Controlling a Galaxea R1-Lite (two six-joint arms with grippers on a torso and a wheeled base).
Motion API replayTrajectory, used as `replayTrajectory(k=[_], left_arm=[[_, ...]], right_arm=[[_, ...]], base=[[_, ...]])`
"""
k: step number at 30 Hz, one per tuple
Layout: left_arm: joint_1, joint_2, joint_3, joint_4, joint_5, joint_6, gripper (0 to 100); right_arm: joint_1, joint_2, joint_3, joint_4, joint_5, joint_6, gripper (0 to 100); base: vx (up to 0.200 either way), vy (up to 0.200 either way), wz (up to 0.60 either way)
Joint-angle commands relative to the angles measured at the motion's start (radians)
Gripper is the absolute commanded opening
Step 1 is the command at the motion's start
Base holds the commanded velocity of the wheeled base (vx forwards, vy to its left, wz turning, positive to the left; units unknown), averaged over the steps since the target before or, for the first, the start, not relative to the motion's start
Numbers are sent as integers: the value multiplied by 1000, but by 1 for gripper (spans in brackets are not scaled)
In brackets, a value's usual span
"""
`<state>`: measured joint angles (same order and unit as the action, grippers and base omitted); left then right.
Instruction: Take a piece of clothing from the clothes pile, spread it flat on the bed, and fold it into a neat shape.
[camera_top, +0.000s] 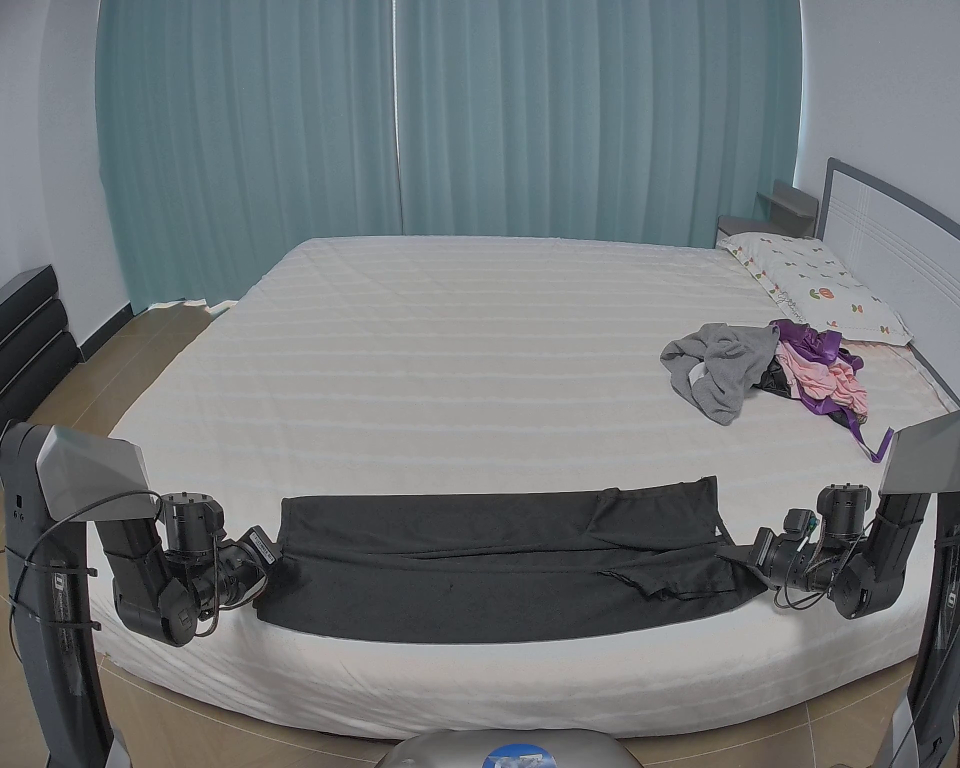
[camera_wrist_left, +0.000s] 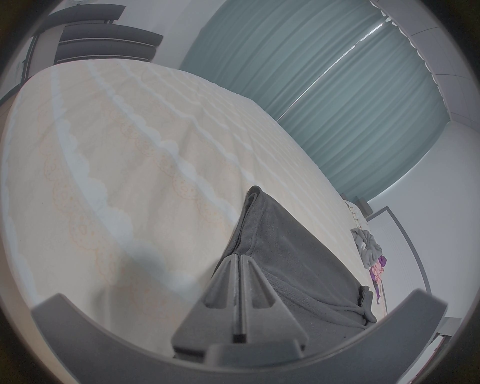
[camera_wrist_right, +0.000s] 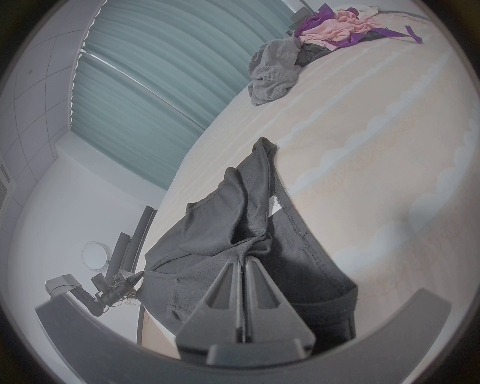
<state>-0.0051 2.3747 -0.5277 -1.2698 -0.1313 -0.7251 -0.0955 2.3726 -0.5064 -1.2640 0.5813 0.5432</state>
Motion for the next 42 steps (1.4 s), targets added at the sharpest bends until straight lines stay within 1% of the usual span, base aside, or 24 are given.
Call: replayTrajectory(k=[1,15,16,17,25,27,29,33,36,42], left_arm=[[-1,5,-2,0,-1,0,0],[-6,9,-3,1,4,0,0],[-6,9,-3,1,4,0,100],[-4,9,-2,0,4,0,100],[-4,9,3,-6,4,0,100],[1,6,3,-6,4,0,100],[5,1,5,-6,2,-7,100],[31,-58,9,-8,-1,-74,100],[51,-100,25,-5,-14,-88,100],[50,-98,23,-3,-42,-88,100]], right_arm=[[2,10,-6,-1,-1,0,0],[2,11,-12,3,-4,0,0],[2,11,-12,3,-4,0,0],[3,11,-12,2,-4,0,100],[-1,-18,2,-5,-3,3,100],[-7,-47,23,-15,-1,18,100],[-9,-67,39,-35,-1,52,100],[-10,-75,63,-109,-3,121,100],[-20,-69,71,-135,-3,138,100],[-20,-65,72,-133,-3,139,100]], base=[[0,0,0],[0,0,0],[0,0,0],[0,0,0],[0,0,0],[0,0,0],[0,0,0],[0,0,0],[0,0,0],[0,0,0]])
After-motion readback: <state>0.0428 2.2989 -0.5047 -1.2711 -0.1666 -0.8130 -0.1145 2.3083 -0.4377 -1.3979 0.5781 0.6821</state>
